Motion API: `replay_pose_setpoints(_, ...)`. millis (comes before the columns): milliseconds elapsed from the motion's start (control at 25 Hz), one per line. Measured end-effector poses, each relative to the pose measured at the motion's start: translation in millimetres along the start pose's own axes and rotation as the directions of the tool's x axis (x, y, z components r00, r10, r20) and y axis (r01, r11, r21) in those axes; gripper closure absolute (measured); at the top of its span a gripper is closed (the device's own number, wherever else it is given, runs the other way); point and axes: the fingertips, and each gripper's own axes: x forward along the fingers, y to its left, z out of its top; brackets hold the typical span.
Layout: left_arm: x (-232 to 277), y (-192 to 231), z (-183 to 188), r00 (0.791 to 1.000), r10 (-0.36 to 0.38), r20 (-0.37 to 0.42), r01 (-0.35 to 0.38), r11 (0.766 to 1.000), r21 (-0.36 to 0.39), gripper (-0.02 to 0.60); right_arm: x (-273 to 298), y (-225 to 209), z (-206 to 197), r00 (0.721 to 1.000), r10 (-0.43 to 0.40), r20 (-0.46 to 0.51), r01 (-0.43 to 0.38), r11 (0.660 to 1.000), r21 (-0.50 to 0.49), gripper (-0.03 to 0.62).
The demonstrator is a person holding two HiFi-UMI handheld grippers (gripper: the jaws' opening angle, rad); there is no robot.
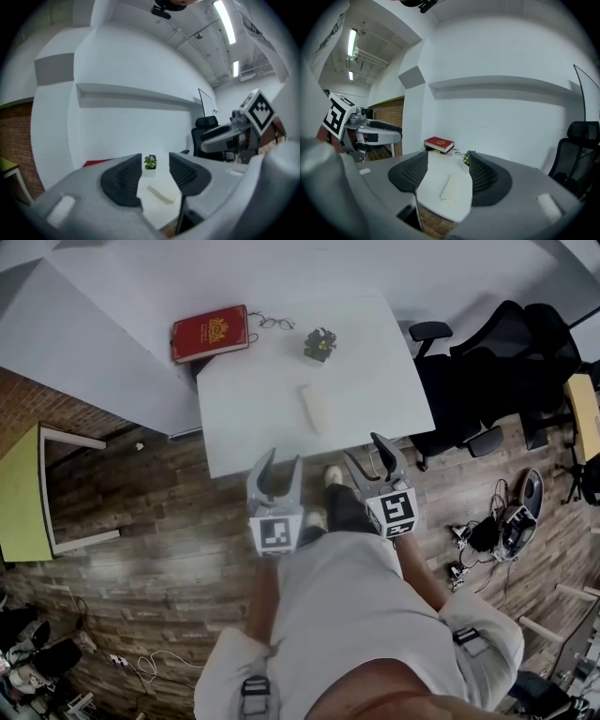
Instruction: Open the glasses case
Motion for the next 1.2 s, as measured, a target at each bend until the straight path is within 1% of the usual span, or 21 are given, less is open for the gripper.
replay_pose_setpoints(280, 41.5, 13.6, -9.5, 0.999, -0.009, -0.036, 0.008, 1.0, -0.012, 0.41, 41.4, -21.1, -6.7, 0.998, 0.044, -0.034, -0.044, 0.999, 0.006, 0.316)
replay_pose_setpoints(360, 53.8, 18.9, -13.0, 0.999, -0.009, -0.043, 0.009, 1.0, 0.0, 0.41, 53.6, -25.3, -9.6, 0.996, 0.067, -0.058, -0.067, 0.998, 0.007, 0.317)
replay_pose_setpoints(440, 66.2, 24.6, -16.0, 0.999, -0.008, -0.052, 0.01, 1.0, 0.028, 0.41, 65.7, -29.4, -12.0, 0.992, 0.095, -0.079, -0.094, 0.996, 0.006, 0.316)
replay_pose_setpoints(640, 92.7, 35.0, -30.4, 0.994, 0.004, -0.106, -0.001, 1.0, 0.025, 0.409, 93.8, -39.0, -21.1, 0.983, 0.155, -0.102, -0.154, 0.988, 0.015, 0.316)
replay_pose_setpoints(840, 110.8, 37.2, -42.8, 0.986, 0.016, -0.166, -0.011, 0.999, 0.032, 0.408, 109.9, -45.8, -33.9, 0.965, 0.219, -0.143, -0.217, 0.976, 0.032, 0.316)
replay_pose_setpoints(1040, 130.0, 36.7, -56.8, 0.975, 0.005, -0.223, 0.006, 0.999, 0.046, 0.408, 123.8, -52.2, -52.8, 0.94, 0.281, -0.193, -0.276, 0.96, 0.053, 0.316)
replay_pose_setpoints(1200, 143.0, 38.4, -68.0, 0.966, -0.006, -0.259, 0.018, 0.999, 0.046, 0.407, 133.9, -54.7, -70.3, 0.92, 0.313, -0.234, -0.304, 0.95, 0.076, 0.316)
